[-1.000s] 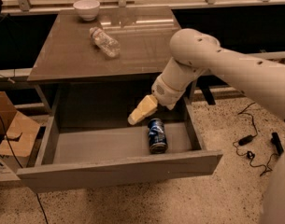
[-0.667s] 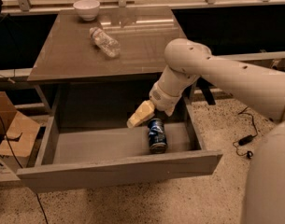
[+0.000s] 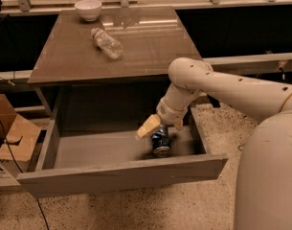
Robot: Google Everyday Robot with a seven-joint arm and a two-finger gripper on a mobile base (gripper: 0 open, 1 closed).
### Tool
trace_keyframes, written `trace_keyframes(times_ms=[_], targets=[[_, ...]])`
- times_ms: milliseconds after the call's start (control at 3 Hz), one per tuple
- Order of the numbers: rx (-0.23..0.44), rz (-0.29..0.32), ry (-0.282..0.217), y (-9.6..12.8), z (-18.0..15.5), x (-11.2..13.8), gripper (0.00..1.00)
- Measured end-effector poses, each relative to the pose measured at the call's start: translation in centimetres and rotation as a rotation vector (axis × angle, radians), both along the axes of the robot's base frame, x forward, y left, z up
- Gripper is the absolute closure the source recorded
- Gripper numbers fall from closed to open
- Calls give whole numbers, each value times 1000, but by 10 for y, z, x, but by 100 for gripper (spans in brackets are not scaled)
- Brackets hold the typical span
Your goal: Pick pepsi can from top drawer and place on counter
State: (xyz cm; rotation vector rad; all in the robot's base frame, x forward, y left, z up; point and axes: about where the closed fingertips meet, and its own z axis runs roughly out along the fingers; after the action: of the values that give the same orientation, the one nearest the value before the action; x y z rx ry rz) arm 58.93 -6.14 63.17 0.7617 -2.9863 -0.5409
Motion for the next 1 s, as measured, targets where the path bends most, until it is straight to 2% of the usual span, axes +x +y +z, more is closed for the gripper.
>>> trace_keyframes(times_ms=[333,667,1000], targets=[[-58,-34,50,-12,-28,-7,0],[-111,-45,47,-16,-34,-9,18],[-144,-21,4,-11,-24,-7,41]])
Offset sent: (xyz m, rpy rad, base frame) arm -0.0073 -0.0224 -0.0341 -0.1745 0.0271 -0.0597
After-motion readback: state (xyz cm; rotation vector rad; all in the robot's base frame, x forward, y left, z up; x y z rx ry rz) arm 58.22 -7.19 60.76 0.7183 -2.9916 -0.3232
